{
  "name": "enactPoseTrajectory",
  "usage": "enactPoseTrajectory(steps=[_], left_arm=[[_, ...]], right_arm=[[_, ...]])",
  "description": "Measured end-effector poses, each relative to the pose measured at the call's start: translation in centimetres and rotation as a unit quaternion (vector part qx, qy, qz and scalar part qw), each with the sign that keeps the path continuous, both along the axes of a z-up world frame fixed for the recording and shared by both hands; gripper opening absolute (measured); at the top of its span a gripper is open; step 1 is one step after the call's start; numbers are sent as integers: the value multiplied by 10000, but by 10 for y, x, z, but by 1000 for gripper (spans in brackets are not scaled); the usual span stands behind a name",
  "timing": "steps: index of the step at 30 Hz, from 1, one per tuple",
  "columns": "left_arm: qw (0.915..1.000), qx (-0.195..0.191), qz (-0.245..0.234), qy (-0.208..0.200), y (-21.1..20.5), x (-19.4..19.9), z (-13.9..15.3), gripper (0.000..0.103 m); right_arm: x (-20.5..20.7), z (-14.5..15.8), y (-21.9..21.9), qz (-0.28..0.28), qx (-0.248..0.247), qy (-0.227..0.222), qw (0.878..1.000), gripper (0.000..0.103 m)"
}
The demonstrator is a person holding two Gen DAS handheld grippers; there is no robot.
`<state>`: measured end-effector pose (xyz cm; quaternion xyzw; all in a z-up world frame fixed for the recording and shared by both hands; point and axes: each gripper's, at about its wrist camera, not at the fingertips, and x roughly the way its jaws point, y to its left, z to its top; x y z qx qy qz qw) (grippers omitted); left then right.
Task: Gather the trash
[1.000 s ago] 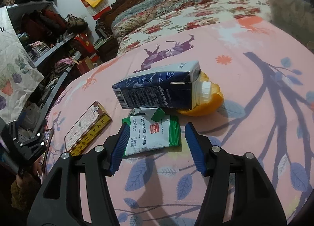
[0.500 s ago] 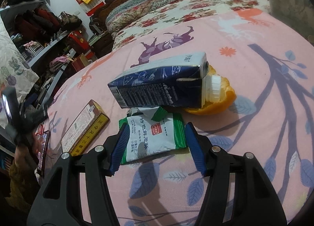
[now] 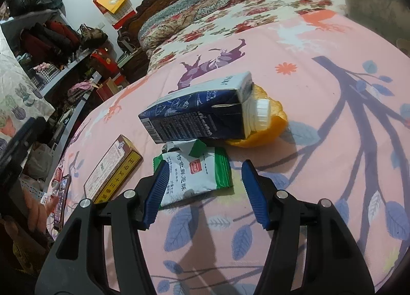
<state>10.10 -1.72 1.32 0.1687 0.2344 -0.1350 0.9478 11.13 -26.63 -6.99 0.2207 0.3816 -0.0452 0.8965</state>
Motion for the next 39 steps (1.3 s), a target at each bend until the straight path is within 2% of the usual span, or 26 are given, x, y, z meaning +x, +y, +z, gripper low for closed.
enactPoseTrajectory(steps=[4,8,10,12,15,20,25,27,30,34,36,37,39], left_arm=[[9998,5,-10,199,-8,-1,-7,94],[9998,121,48,172,-9,-2,-10,94],[9995,275,146,82,-5,-3,-10,94],[9973,618,398,-77,4,-1,-16,94],[9905,1102,804,-163,29,6,-28,94],[9773,1620,1348,-210,78,13,-45,94],[9712,1810,1549,-77,106,18,-56,94],[9719,1773,1550,5,114,19,-62,94],[9787,1506,1377,247,117,38,-64,94],[9837,1473,1020,160,97,76,-59,94],[9849,1368,1045,172,86,97,-53,94],[9856,1288,1078,198,81,102,-48,93],[9925,832,883,111,67,93,-28,94]], right_arm=[[-6,0,-6,-35,47,-40,10000,61],[-11,1,-10,-61,73,-82,9999,61],[-12,1,-11,-65,86,-91,9999,61],[-12,1,-13,-73,95,-92,9999,61],[-10,0,-13,-67,101,-64,9999,61],[0,-4,-3,61,83,35,9999,61],[9,-6,13,225,1,128,9997,61],[11,-5,17,258,-44,147,9995,61],[15,-6,20,253,-59,209,9994,61],[15,-3,20,245,-95,193,9995,61],[13,0,19,211,-103,154,9996,61],[11,2,17,187,-112,128,9997,61],[8,5,13,119,-127,79,9998,61]])
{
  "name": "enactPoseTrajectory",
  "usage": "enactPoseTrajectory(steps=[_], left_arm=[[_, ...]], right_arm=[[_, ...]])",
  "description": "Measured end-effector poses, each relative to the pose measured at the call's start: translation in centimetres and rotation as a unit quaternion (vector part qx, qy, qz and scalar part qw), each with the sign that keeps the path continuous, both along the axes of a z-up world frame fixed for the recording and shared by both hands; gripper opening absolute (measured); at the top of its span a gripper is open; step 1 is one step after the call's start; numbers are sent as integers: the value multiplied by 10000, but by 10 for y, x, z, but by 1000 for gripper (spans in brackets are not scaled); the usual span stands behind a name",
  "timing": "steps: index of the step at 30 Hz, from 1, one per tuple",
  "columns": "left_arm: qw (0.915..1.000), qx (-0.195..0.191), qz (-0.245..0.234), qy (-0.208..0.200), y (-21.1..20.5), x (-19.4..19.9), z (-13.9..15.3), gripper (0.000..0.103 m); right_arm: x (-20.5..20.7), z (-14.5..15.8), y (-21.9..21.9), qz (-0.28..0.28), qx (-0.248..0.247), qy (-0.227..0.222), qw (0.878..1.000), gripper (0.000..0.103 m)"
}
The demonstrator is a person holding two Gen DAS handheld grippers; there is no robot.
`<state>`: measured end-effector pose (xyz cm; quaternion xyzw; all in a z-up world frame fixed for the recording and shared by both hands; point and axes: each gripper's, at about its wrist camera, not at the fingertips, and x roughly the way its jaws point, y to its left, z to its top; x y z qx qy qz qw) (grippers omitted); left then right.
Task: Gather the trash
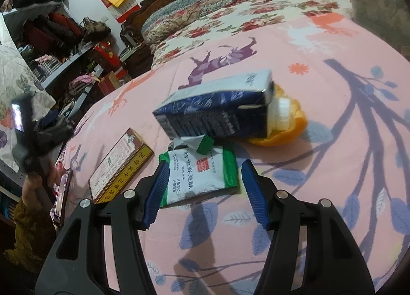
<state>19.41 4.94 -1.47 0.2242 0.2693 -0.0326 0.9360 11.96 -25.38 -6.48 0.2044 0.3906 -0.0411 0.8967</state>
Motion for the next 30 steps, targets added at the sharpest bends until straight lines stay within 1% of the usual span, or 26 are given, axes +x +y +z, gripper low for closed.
enactPoseTrajectory(steps=[2,4,6,8,10,13,14,17,21,26,30], left_arm=[[9991,-273,-242,-200,-18,-19,16,94],[9972,-417,-521,-326,-42,-42,26,94],[9955,-480,-768,-293,-61,-56,27,94],[9934,-497,-1024,-146,-82,-71,25,94],[9925,-488,-1125,-1,-95,-79,21,94],[9902,-550,-1246,324,-109,-88,11,94],[9892,-572,-1261,487,-112,-89,7,94],[9878,-586,-1208,792,-111,-87,-4,94],[9861,-652,-1010,1143,-104,-81,-17,94],[9833,-877,-849,1349,-81,-80,-23,94],[9823,-979,-752,1412,-63,-79,-24,94]], right_arm=[[-2,0,-2,-50,38,-9,10000,61],[-2,-2,-5,-56,102,-4,9999,61],[-2,-4,-5,-11,134,-7,9999,61],[-5,-5,-5,42,161,-37,9999,61],[-10,-4,-7,42,154,-99,9998,61],[-21,-3,-17,-80,193,-207,9996,61],[-23,-3,-20,-116,218,-223,9994,61],[-32,-6,-34,-261,303,-259,9989,61],[-37,-8,-46,-387,465,-285,9978,61],[-36,-8,-49,-345,500,-312,9977,61],[-31,-8,-48,-294,522,-274,9978,61]])
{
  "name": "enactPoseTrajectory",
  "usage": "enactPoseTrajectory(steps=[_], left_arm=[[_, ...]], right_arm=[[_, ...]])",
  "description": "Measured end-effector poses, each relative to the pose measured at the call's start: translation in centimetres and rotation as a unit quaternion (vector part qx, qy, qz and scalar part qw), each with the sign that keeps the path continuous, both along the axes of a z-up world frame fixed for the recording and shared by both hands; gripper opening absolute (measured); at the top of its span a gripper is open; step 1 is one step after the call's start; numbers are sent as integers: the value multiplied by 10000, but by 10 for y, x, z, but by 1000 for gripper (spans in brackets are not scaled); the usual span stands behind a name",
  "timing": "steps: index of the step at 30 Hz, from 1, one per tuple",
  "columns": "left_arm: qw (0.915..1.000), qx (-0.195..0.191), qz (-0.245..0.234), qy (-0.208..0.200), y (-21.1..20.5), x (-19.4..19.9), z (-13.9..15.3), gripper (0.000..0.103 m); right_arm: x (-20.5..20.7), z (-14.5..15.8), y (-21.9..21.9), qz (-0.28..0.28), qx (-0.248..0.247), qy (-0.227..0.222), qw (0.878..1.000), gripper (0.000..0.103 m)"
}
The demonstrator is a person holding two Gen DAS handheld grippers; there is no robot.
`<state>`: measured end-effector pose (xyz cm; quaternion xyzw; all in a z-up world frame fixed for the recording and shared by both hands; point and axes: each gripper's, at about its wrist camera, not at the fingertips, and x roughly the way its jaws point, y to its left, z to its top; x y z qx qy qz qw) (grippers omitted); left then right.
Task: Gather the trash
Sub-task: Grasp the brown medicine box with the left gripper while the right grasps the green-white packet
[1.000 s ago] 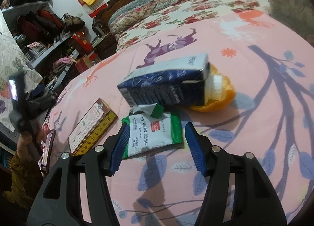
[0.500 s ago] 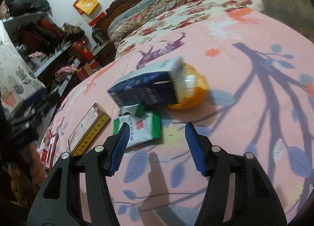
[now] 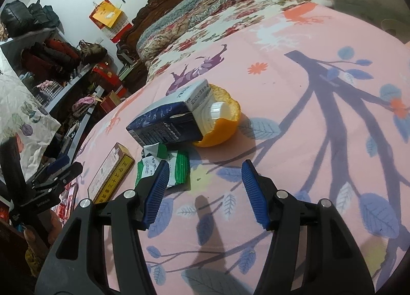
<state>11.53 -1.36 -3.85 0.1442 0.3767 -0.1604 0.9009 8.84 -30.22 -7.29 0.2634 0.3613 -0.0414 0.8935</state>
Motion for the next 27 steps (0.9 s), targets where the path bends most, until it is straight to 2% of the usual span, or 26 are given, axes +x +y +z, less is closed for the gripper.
enactPoseTrajectory(steps=[3,7,10,13,19,20,21,23,25,27], left_arm=[[9995,-264,-102,165,11,1,0,94],[9985,-336,-325,297,5,-1,-7,94],[9987,-161,-377,301,-4,0,-17,94],[9984,40,-271,504,-9,10,-33,94],[9971,136,-128,743,-6,17,-53,93],[9969,122,-129,771,-5,17,-54,91],[9964,81,-167,823,-5,16,-56,83],[9951,-31,-279,948,-6,14,-59,71],[9964,34,-296,790,-10,8,-58,66],[9966,71,-335,755,-14,4,-58,61]], right_arm=[[3,4,3,14,-72,-31,10000,61],[8,4,9,72,-85,-9,9999,61],[14,2,15,178,-76,61,9998,61],[20,0,23,341,-129,122,9993,61],[36,-6,34,509,-214,265,9981,61],[38,-6,38,585,-246,268,9976,57],[39,-7,42,665,-256,278,9971,53],[43,-9,56,891,-451,333,9944,35],[44,-10,66,1092,-520,393,9919,22],[41,-9,75,1182,-648,366,9902,16]])
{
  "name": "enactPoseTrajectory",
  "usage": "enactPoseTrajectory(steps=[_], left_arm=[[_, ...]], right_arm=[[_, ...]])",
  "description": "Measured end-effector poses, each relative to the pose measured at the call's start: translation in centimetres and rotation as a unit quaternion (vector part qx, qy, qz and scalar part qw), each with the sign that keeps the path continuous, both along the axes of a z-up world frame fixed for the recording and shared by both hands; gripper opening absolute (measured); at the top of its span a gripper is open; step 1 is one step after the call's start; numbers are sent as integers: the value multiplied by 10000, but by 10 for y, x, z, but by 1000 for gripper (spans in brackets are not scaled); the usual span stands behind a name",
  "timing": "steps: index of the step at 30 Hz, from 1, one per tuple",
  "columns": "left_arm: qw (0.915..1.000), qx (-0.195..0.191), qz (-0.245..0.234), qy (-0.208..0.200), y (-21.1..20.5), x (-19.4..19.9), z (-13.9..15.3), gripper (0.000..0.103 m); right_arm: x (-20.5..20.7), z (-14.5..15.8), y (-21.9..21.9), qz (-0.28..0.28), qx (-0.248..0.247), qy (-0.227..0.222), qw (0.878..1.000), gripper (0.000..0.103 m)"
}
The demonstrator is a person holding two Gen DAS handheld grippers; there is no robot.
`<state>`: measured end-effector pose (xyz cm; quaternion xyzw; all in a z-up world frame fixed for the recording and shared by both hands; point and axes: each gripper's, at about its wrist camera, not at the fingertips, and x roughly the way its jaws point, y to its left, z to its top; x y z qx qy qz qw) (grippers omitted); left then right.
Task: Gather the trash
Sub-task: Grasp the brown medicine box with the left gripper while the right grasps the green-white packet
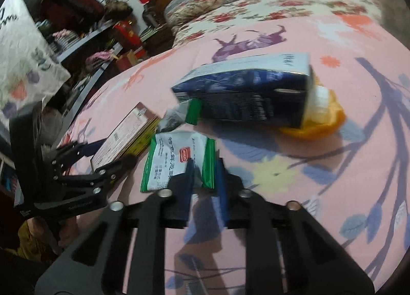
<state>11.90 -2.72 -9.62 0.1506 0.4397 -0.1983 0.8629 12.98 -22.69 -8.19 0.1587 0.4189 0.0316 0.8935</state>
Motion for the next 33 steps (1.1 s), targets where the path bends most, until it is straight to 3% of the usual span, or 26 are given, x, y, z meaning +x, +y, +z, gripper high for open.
enactPoseTrajectory(steps=[10,19,21,22,23,24,33], left_arm=[[9981,-495,-65,366,0,-15,9,58],[9986,-378,-120,359,-6,-27,2,58],[9986,-380,-118,358,-5,-27,2,58],[9985,-387,-117,361,-4,-27,2,58],[9985,-387,-115,356,-4,-27,2,58],[9986,-385,-119,354,-4,-27,2,58],[9988,-367,-126,303,-5,-28,2,58]], right_arm=[[-30,28,34,860,254,-462,9949,15],[-26,19,26,644,544,-227,9962,18],[-27,17,24,604,610,-208,9961,26],[-28,16,23,582,668,-204,9959,39],[-28,15,21,555,702,-219,9958,60],[-30,16,21,518,710,-271,9958,66],[-23,9,28,648,627,-180,9958,66]])
